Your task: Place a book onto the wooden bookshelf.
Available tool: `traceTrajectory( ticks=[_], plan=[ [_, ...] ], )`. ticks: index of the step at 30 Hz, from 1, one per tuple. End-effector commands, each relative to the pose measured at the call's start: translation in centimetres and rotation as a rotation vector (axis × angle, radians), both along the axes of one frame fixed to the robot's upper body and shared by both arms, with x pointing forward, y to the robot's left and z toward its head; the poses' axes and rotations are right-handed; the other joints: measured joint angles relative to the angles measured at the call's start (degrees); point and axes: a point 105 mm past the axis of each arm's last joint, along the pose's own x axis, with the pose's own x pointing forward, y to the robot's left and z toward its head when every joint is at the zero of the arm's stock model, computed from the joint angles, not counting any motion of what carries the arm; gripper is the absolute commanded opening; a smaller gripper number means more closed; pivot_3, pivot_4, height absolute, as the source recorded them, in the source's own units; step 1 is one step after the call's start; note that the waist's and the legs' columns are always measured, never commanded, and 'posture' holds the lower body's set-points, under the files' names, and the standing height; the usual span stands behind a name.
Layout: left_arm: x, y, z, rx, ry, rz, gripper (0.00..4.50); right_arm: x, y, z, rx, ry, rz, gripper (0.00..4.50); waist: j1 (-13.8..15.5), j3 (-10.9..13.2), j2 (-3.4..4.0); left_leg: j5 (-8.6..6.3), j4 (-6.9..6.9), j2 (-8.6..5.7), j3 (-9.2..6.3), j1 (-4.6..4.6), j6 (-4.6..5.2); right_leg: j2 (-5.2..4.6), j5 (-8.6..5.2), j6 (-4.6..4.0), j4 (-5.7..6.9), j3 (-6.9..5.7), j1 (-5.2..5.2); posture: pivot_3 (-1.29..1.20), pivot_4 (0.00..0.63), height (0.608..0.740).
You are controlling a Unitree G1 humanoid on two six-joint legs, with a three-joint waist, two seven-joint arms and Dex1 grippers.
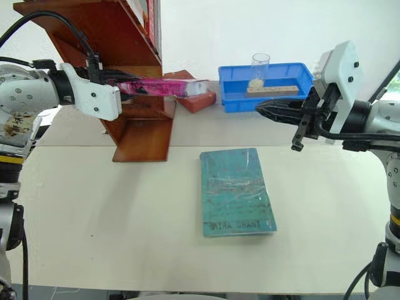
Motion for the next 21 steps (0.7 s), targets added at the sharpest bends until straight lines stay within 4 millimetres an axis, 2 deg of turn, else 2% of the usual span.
traceTrajectory(
  ticks=[1,4,8,11,12,18,21],
  plan=[
    [0.2,1.3,0.9,0.023,-0.035,0.070,0.70,0.0,0.4,1.0,0.011,-0.040,0.018,0.00,0.3,0.0,-0.04,0.00,0.00,0.02,0.00,0.00,0.00,0.00,0.00,0.00,0.04,-0.02,-0.02,0.00,0.150,0.649],
    [0.4,2.1,0.0,0.026,0.003,0.110,0.70,0.2,0.6,1.1,0.024,-0.043,0.027,0.00,0.5,0.0,-0.03,0.00,0.02,0.03,0.04,-0.04,0.01,-0.02,0.00,0.00,0.08,-0.04,-0.20,0.00,0.150,0.649],
    [0.6,2.2,-0.5,0.006,0.024,0.123,0.70,0.4,0.6,1.3,0.040,-0.042,0.034,0.00,0.4,0.0,-0.03,0.03,0.00,0.03,0.04,-0.16,0.05,-0.01,0.01,-0.01,0.32,-0.03,-0.45,0.00,0.150,0.649],
    [0.6,2.6,-0.9,-0.015,0.054,0.150,0.70,0.5,0.5,1.3,0.040,-0.044,0.032,0.00,0.3,0.0,0.00,0.23,-0.09,0.03,0.04,-0.34,0.38,0.01,0.09,-0.14,0.45,-0.06,-0.70,0.00,0.150,0.649],
    [0.6,2.7,-1.0,-0.019,0.063,0.156,1.73,0.5,0.5,1.3,0.039,-0.044,0.032,0.00,0.2,0.0,0.03,0.23,-0.12,0.04,0.04,-0.31,0.39,0.01,0.13,-0.21,0.46,-0.06,-0.70,0.00,0.150,0.649],
    [-0.2,2.9,-1.0,-0.028,0.102,0.168,4.46,0.5,0.4,1.2,0.037,-0.046,0.032,0.00,0.0,0.0,0.04,0.25,-0.22,0.05,0.04,-0.28,0.41,0.03,0.12,-0.19,0.47,-0.08,-0.73,0.00,0.150,0.649],
    [-1.1,3.6,-1.2,-0.026,0.143,0.189,4.46,0.5,0.3,1.1,0.036,-0.046,0.029,0.00,0.0,0.0,0.03,0.25,-0.21,0.05,0.04,-0.29,0.41,0.02,0.13,-0.20,0.46,-0.08,-0.73,0.00,0.150,0.649]
  ],
)
